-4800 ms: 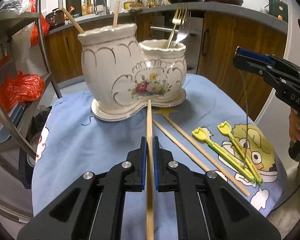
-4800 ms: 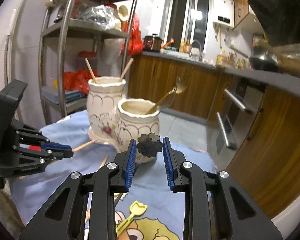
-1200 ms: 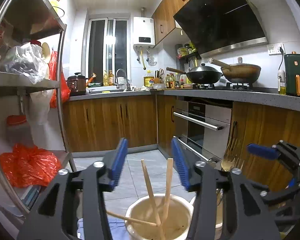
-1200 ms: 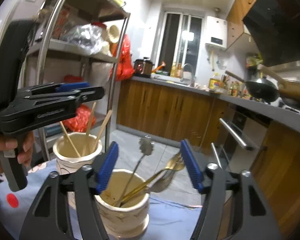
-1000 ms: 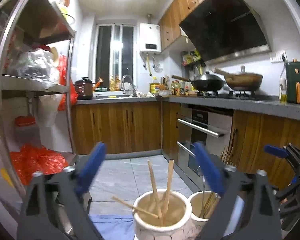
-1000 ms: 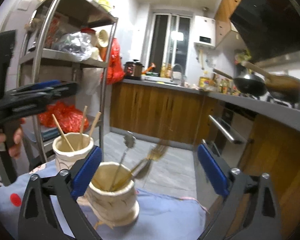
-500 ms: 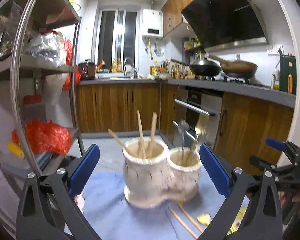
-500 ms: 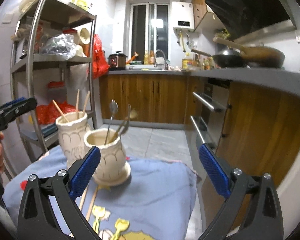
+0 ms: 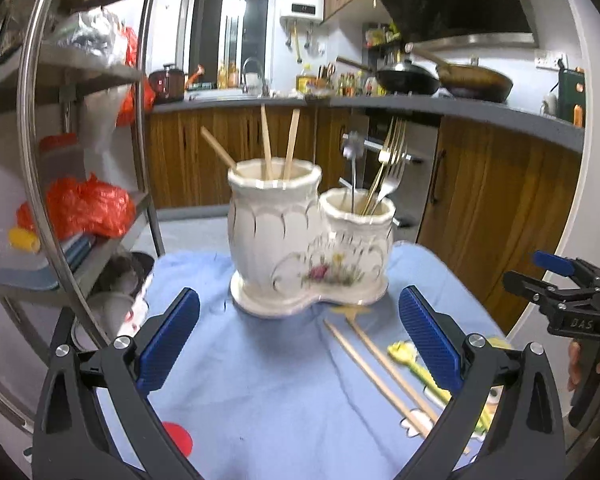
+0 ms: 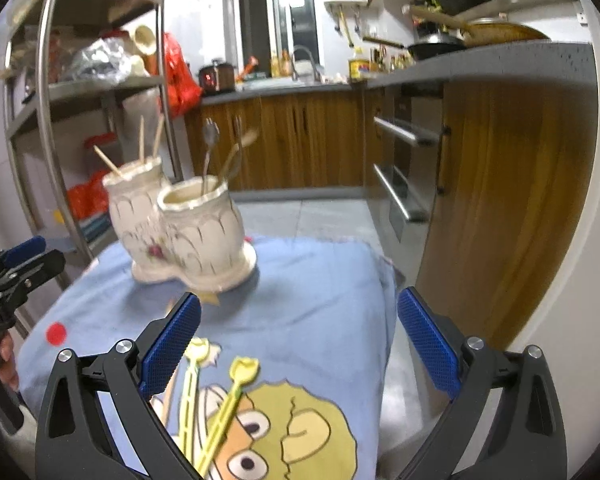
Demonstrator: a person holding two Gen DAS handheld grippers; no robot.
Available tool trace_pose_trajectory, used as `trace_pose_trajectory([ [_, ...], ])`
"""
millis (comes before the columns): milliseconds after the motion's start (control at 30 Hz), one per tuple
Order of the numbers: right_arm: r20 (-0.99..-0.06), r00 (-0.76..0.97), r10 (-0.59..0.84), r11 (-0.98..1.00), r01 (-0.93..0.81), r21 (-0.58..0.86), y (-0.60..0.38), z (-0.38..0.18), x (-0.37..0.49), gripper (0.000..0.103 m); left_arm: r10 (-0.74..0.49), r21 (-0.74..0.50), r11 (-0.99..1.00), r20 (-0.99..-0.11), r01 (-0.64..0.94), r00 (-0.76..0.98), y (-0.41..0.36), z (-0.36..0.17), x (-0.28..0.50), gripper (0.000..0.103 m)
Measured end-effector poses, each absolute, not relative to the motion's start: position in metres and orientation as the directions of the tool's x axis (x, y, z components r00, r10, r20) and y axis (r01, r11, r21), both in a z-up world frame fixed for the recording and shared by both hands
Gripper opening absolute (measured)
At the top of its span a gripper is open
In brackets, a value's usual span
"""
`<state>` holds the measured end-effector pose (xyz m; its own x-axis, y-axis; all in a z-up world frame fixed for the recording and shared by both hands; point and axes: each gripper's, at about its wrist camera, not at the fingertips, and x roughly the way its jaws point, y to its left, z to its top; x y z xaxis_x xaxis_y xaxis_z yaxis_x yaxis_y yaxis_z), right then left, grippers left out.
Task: Organize utensils
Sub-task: 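Move both tools back down over the remaining utensils, then grasp a yellow plastic spoon with the right tool while the left tool grasps a chopstick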
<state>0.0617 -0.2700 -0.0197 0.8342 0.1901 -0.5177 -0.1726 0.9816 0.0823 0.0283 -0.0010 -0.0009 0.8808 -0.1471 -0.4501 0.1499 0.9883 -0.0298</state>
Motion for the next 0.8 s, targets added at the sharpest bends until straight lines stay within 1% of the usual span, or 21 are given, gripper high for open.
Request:
trace_pose_trajectory([
  [33, -0.528, 0.827, 0.191, 0.982, -0.17, 0.088, -0.27, -0.023, 0.062, 0.098, -0.149, -0.036, 0.988, -0.461, 0.149, 0.875, -0.001, -0.004, 0.03, 0.098],
  [100, -0.571, 0.797, 0.199, 0.98, -0.162, 0.115, -0.271, -0.03, 0.066, 0.098, -0.171, -0.066, 0.985, -0.52, 0.16, 0.837, -0.003, -0.017, 0.039, 0.097],
  [200, -0.621, 0.752, 0.22, 0.975, -0.16, 0.152, -0.272, -0.04, 0.071, 0.098, -0.177, -0.076, 0.984, -0.574, 0.163, 0.799, -0.005, -0.028, 0.048, 0.097],
  [333, -0.693, 0.673, 0.256, 0.967, -0.181, 0.181, -0.267, -0.055, 0.077, 0.098, -0.181, -0.071, 0.982, -0.616, 0.175, 0.767, -0.012, -0.038, 0.054, 0.097],
  [433, -0.714, 0.642, 0.279, 0.96, -0.214, 0.183, -0.259, -0.061, 0.076, 0.094, -0.178, -0.046, 0.98, -0.637, 0.194, 0.75, -0.02, -0.043, 0.055, 0.097],
  [467, -0.718, 0.635, 0.285, 0.957, -0.226, 0.18, -0.256, -0.062, 0.074, 0.089, -0.175, -0.036, 0.979, -0.641, 0.199, 0.747, -0.022, -0.044, 0.055, 0.097],
  [500, -0.721, 0.632, 0.284, 0.957, -0.232, 0.174, -0.253, -0.062, 0.074, 0.081, -0.169, -0.023, 0.979, -0.648, 0.202, 0.743, -0.024, -0.046, 0.055, 0.097],
  [533, -0.729, 0.626, 0.278, 0.958, -0.239, 0.16, -0.25, -0.064, 0.073, 0.077, -0.167, -0.019, 0.979, -0.652, 0.204, 0.739, -0.025, -0.046, 0.055, 0.097],
  [600, -0.74, 0.613, 0.278, 0.954, -0.264, 0.141, -0.242, -0.066, 0.071, 0.064, -0.166, -0.015, 0.978, -0.662, 0.208, 0.731, -0.026, -0.048, 0.055, 0.097],
  [633, -0.747, 0.604, 0.279, 0.953, -0.273, 0.135, -0.239, -0.068, 0.071, 0.062, -0.158, -0.006, 0.978, -0.667, 0.207, 0.728, -0.026, -0.049, 0.055, 0.097],
  [700, -0.754, 0.591, 0.286, 0.947, -0.292, 0.131, -0.235, -0.069, 0.069, 0.052, -0.152, 0.0, 0.978, -0.675, 0.207, 0.722, -0.027, -0.051, 0.056, 0.095],
  [733, -0.756, 0.585, 0.293, 0.944, -0.304, 0.13, -0.232, -0.07, 0.068, 0.05, -0.153, -0.002, 0.978, -0.679, 0.206, 0.718, -0.026, -0.051, 0.057, 0.094],
  [800, -0.763, 0.575, 0.295, 0.939, -0.32, 0.122, -0.228, -0.07, 0.067, 0.04, -0.156, -0.01, 0.979, -0.687, 0.205, 0.71, -0.025, -0.052, 0.057, 0.091],
])
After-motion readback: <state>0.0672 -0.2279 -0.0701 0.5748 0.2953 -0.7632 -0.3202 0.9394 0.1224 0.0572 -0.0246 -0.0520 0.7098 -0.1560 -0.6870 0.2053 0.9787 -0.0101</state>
